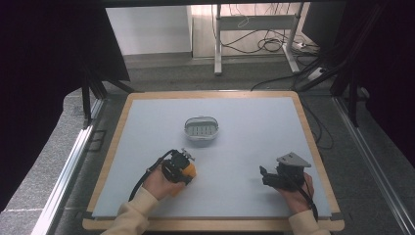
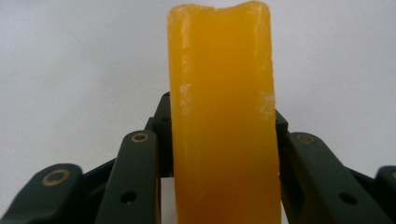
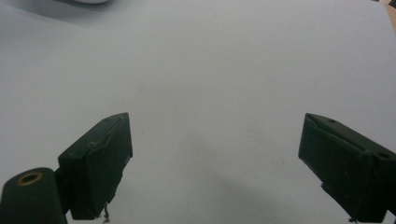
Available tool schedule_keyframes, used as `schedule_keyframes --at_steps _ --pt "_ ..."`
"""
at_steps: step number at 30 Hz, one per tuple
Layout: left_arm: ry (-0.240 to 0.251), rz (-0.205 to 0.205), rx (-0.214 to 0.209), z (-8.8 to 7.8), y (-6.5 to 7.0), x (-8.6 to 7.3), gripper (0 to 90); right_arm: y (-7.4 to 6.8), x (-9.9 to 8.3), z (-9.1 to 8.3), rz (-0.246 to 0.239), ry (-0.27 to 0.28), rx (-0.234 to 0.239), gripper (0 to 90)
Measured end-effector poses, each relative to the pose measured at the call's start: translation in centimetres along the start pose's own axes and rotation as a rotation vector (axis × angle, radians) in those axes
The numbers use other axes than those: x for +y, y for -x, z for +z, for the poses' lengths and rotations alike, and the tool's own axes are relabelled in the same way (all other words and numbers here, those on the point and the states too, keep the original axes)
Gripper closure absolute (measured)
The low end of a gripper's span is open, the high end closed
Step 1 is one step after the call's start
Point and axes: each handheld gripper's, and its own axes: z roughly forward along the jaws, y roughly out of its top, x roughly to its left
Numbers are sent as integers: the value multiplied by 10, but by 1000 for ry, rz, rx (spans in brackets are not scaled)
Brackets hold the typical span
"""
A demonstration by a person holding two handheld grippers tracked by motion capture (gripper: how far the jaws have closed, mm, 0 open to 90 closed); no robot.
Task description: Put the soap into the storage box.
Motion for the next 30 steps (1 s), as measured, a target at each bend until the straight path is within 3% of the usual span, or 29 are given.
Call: schedule_keyframes --at_steps 30 --pt "165 -3 -93 -48 -25 -11 621 -2 1 -3 -4 9 7 99"
